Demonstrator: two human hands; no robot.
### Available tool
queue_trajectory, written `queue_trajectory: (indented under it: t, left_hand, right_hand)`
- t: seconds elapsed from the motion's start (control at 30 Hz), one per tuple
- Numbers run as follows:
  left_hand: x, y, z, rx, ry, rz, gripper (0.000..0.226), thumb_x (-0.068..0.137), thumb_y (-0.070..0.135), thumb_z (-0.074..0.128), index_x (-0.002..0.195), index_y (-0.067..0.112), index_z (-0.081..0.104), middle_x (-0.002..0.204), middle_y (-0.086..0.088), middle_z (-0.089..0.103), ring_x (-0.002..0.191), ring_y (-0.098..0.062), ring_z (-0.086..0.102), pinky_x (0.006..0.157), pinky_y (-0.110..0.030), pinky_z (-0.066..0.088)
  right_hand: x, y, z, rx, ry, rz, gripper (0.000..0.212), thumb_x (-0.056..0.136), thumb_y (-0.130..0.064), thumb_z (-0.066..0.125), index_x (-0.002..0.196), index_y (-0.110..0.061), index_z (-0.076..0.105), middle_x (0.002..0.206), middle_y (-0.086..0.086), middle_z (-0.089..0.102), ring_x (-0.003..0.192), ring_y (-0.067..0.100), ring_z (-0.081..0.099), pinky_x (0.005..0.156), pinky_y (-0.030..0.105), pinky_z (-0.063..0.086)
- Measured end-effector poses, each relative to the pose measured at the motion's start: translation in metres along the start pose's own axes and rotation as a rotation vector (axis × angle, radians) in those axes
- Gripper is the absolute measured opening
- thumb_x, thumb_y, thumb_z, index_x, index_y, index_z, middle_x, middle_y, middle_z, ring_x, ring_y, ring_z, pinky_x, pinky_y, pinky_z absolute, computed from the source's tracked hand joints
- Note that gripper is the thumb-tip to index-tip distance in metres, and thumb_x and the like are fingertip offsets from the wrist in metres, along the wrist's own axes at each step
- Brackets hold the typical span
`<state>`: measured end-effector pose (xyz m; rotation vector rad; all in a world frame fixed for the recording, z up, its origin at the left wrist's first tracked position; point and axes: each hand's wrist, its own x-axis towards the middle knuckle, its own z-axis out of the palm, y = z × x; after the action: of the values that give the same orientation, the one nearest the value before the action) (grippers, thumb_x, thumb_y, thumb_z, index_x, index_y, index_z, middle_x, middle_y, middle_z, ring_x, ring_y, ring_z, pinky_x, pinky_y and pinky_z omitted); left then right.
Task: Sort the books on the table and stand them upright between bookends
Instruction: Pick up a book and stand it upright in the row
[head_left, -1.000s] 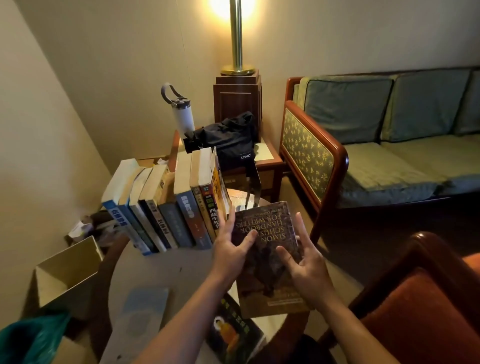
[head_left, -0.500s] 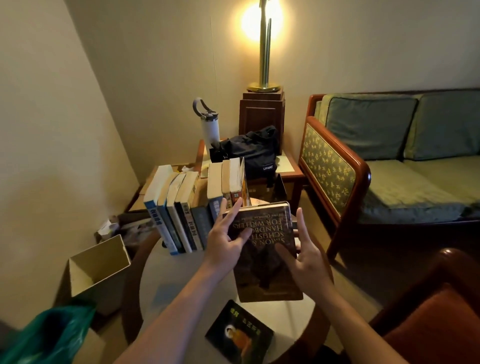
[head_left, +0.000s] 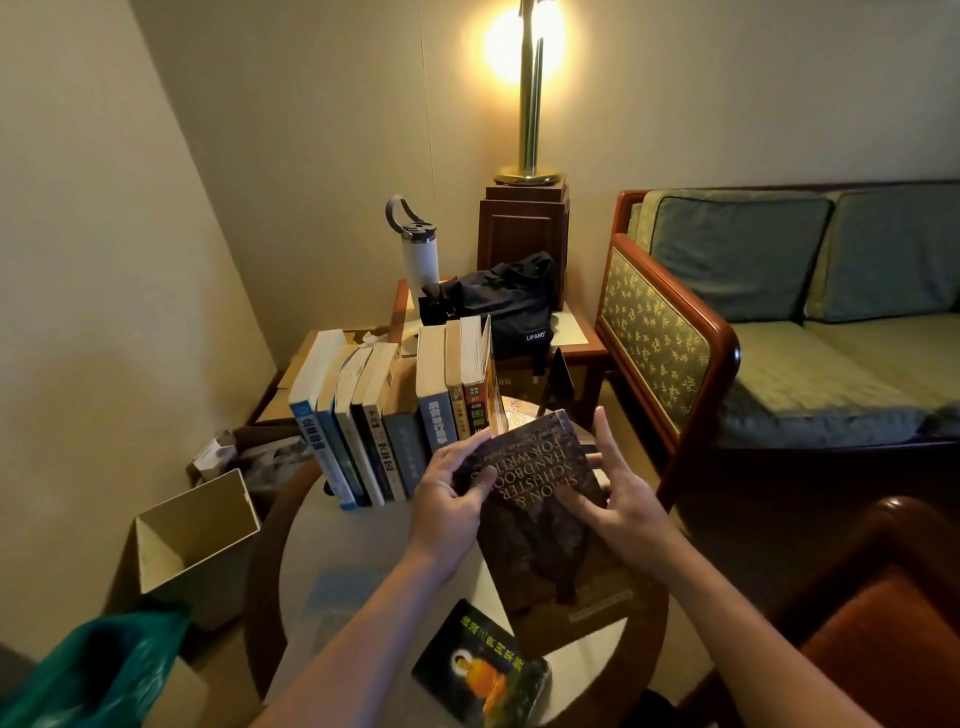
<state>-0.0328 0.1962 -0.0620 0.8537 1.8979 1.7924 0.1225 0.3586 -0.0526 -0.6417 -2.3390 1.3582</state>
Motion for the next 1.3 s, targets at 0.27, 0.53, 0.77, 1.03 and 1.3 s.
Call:
queue_trajectory:
  t: [0.27, 0.53, 0.77, 1.03, 1.3]
  left_hand:
    - [-0.014, -0.021, -0.007, -0.046, -0.113, -0.206, 0.035, 0.095, 0.023, 0.063, 0.120, 0.046, 0.068, 0.144, 0.009, 0.046, 0.131, -0.015, 0.045, 0.099, -0.045, 0.054]
    - [-0.027, -0.095, -0.007, 0.075, 0.171, -0.482, 0.031, 0.095, 0.023, 0.063, 0.099, 0.053, 0.071, 0.125, 0.006, 0.065, 0.111, -0.019, 0.063, 0.101, -0.043, 0.051]
    - [-0.007, -0.076, -0.011, -0.116, 0.239, -0.654, 0.027, 0.098, 0.009, 0.057, 0.103, 0.031, 0.072, 0.105, -0.008, 0.073, 0.092, -0.028, 0.068, 0.090, -0.043, 0.056]
    - [-0.015, -0.026, 0.005, -0.091, 0.089, -0.511, 0.035, 0.098, 0.013, 0.055, 0.125, 0.032, 0.067, 0.133, 0.005, 0.056, 0.109, -0.014, 0.057, 0.091, -0.027, 0.048]
    - [-0.018, 0.033, 0.009, -0.305, -0.091, -0.621, 0.038, 0.086, 0.041, 0.059, 0.111, 0.017, 0.074, 0.120, -0.020, 0.062, 0.108, -0.033, 0.060, 0.101, -0.046, 0.048]
  right_hand:
    - [-0.003, 0.020, 0.022, 0.092, -0.117, 0.219, 0.101, 0.086, -0.048, 0.069, 0.156, -0.043, -0.003, 0.124, -0.016, 0.052, 0.100, 0.002, 0.054, 0.089, 0.025, 0.051]
    - [0.001, 0.050, 0.039, -0.053, -0.423, 0.501, 0.113, 0.076, -0.066, 0.072, 0.158, -0.036, 0.001, 0.147, 0.015, 0.047, 0.116, 0.024, 0.058, 0.088, 0.027, 0.050]
    - [-0.013, 0.044, 0.016, 0.149, -0.402, 0.493, 0.122, 0.064, -0.061, 0.072, 0.158, -0.038, -0.002, 0.154, 0.008, 0.035, 0.125, 0.021, 0.044, 0.084, 0.019, 0.043]
    - [-0.023, 0.026, 0.014, 0.601, -0.250, 0.516, 0.090, 0.085, -0.015, 0.069, 0.154, -0.047, 0.022, 0.160, -0.002, 0.030, 0.107, 0.021, 0.068, 0.093, 0.050, 0.051]
    - [-0.023, -0.016, -0.005, 0.781, -0.188, 0.718, 0.067, 0.094, -0.008, 0.061, 0.148, -0.042, 0.041, 0.138, 0.021, 0.047, 0.089, 0.034, 0.065, 0.047, 0.035, 0.053]
